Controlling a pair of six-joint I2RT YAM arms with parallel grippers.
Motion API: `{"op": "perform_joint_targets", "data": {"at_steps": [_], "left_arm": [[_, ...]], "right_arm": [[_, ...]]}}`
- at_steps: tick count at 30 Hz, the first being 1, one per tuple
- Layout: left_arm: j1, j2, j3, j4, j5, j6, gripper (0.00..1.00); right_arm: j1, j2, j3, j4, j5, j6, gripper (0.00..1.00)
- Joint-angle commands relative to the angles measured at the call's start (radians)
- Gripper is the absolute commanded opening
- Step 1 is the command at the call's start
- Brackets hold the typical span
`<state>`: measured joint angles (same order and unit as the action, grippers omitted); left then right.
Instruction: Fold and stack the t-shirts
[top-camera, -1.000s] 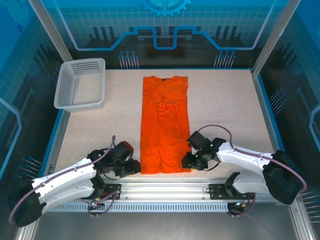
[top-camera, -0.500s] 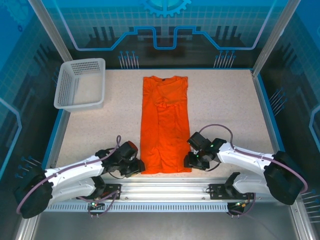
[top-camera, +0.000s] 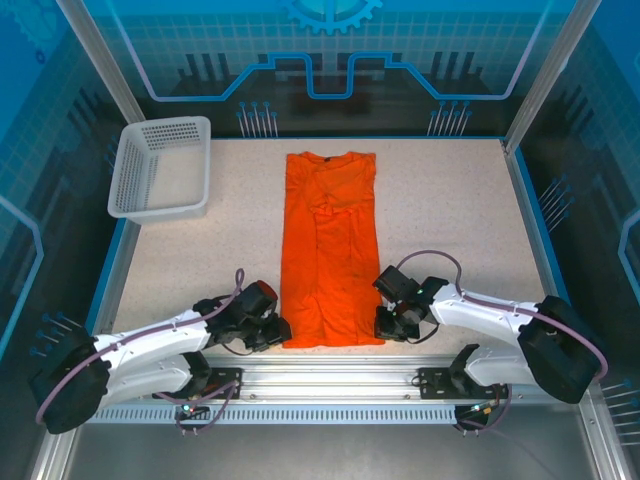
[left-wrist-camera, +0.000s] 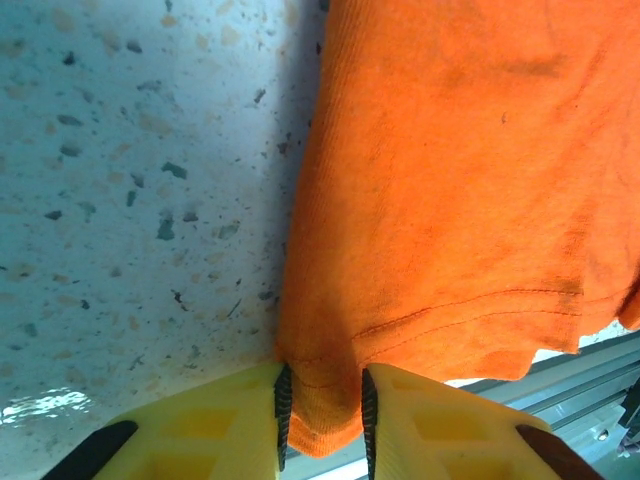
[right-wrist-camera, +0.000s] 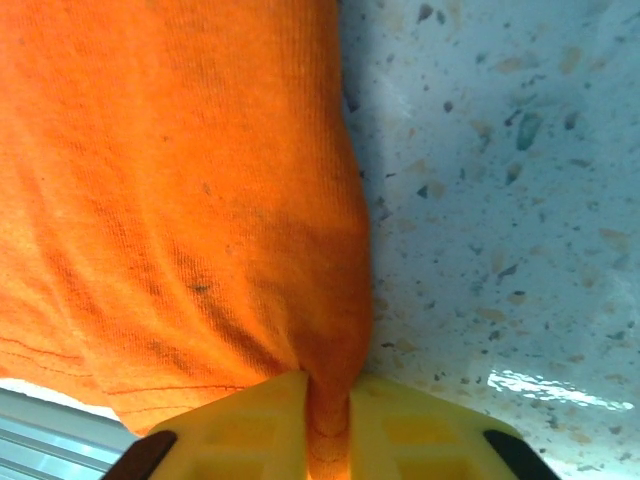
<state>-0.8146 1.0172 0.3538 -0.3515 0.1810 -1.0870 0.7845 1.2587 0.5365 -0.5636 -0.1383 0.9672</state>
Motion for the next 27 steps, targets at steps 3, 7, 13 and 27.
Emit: {"op": "perform_joint_targets", "data": {"at_steps": [3,7,13,27], "left_arm": [[-0.003,0.003,-0.021,-0.015,0.001,0.012,0.26],[-0.003,0.007,-0.018,-0.007,0.008,0.015,0.16],[-0.003,0.01,0.022,-0.032,-0.006,0.037,0.0],[0.306,0.073,0.283,-0.094,0.119,0.217,0.0]], "right_arm": [[0.002,0.015,-0.027,0.019,-0.013,-0.01,0.12],[0.002,0.006,-0.029,0.023,-0.012,-0.007,0.08],[-0.006,-0.011,-0.028,0.038,-0.025,0.005,0.0],[-0.279,-0.084,0.199,-0.044,-0.126,-0.092,0.0]]}}
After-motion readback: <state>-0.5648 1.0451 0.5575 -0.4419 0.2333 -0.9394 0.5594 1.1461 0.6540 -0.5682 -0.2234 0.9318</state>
